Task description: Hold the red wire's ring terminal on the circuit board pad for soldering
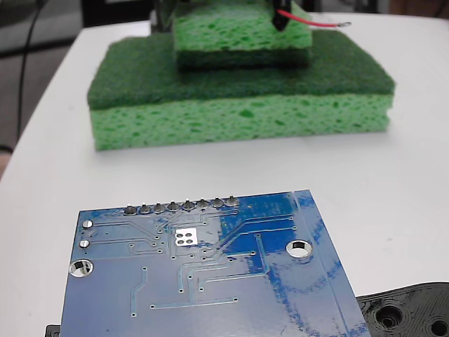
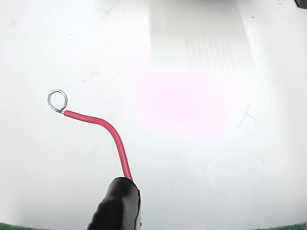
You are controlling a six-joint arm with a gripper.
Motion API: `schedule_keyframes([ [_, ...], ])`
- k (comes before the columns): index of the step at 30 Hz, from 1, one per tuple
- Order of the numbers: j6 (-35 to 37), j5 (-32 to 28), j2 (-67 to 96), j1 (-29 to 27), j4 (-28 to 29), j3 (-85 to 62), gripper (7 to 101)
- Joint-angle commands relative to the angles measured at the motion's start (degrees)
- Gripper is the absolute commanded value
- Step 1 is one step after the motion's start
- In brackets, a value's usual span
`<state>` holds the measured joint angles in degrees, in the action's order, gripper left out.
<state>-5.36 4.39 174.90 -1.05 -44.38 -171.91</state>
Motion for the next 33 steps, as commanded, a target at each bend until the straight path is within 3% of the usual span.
schedule_keyframes([
  [1,0.44,0.62,0.09,0.97,0.18,0.35,100.3],
  [33,-0.88,3.34,0.00,-0.18,-0.62,4.22,100.3],
])
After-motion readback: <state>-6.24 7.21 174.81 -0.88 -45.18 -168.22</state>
